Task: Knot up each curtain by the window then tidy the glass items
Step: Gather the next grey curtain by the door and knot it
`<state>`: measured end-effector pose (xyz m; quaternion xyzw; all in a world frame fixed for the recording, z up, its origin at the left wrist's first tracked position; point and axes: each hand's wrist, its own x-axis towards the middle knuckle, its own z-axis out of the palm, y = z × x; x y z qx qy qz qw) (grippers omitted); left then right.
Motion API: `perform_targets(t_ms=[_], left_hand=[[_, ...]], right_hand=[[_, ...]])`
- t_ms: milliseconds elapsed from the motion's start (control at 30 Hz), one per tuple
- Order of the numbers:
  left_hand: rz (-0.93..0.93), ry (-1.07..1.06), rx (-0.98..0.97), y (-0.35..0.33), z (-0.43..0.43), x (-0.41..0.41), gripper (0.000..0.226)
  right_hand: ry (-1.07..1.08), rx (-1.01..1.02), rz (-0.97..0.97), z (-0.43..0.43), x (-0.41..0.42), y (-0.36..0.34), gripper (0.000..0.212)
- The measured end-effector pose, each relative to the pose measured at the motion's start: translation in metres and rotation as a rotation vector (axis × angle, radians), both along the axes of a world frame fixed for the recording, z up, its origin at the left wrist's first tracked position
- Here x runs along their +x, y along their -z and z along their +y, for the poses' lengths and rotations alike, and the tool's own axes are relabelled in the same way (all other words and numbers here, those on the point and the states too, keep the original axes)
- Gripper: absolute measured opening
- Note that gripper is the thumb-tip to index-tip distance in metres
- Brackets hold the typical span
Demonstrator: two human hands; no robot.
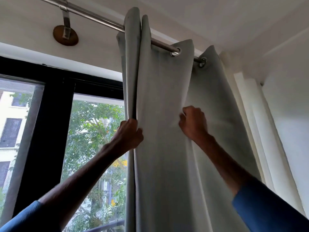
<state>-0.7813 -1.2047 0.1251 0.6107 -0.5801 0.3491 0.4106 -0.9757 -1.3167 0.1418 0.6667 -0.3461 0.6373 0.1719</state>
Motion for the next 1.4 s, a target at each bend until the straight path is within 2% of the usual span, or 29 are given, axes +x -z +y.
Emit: perform_targets(t_ms=[100, 200, 267, 300, 400, 500, 567, 667, 767, 933, 1067, 1133, 1167, 1200, 1267, 1400], left_hand=[[-0.027, -0.014, 0.001, 0.001, 0.004, 0.001, 0.025], [-0.042, -0.011, 0.037, -0.003, 0.003, 0.006, 0.018], [-0.072, -0.007, 0.06, -0.002, 0.004, 0.009, 0.011], [-0.074, -0.003, 0.053, 0.0, 0.005, 0.008, 0.009], [-0.045, 0.022, 0.016, 0.008, 0.009, 0.004, 0.012], [-0.037, 0.052, 0.038, 0.018, 0.008, 0.004, 0.02], [-0.042, 0.078, 0.053, 0.03, 0.007, 0.004, 0.021], [-0.057, 0.122, 0.065, 0.062, 0.006, 0.0, 0.025], [-0.038, 0.137, 0.076, 0.103, 0.003, 0.0, 0.042], [-0.008, 0.165, 0.179, 0.156, -0.001, -0.004, 0.038], [-0.026, 0.178, 0.156, 0.169, 0.007, -0.008, 0.032], [-0.03, 0.181, 0.151, 0.169, 0.011, -0.006, 0.028], [-0.034, 0.18, 0.15, 0.17, 0.013, -0.005, 0.029], [-0.04, 0.181, 0.147, 0.169, 0.014, -0.003, 0.03], [-0.042, 0.196, 0.144, 0.17, 0.018, -0.005, 0.032], [-0.007, 0.241, 0.23, 0.171, 0.013, -0.017, 0.033]], right_hand=[[-0.016, -0.091, 0.098, 0.036, 0.035, -0.01, 0.011], [-0.109, -0.313, 0.18, 0.076, 0.07, -0.004, 0.004], [-0.165, -0.407, 0.176, 0.092, 0.078, 0.001, 0.022], [-0.175, -0.402, 0.179, 0.093, 0.078, 0.004, 0.025], [-0.216, -0.335, 0.216, 0.08, 0.073, 0.02, 0.012], [-0.253, -0.238, 0.266, 0.066, 0.072, 0.05, 0.028], [-0.293, -0.191, 0.272, 0.058, 0.067, 0.069, 0.029], [-0.349, -0.195, 0.275, 0.051, 0.056, 0.101, 0.028], [-0.37, -0.157, 0.271, 0.047, 0.05, 0.137, 0.031], [-0.414, -0.024, 0.214, 0.045, 0.047, 0.194, 0.031], [-0.296, 0.068, 0.23, 0.046, 0.04, 0.223, 0.031], [-0.094, 0.031, 0.174, 0.046, 0.029, 0.229, 0.017], [-0.014, 0.007, 0.118, 0.047, 0.024, 0.231, 0.022], [0.017, 0.009, 0.084, 0.048, 0.022, 0.234, 0.036], [-0.007, 0.001, 0.073, 0.053, 0.025, 0.242, 0.051], [-0.075, -0.049, 0.169, 0.07, 0.046, 0.259, 0.048]])
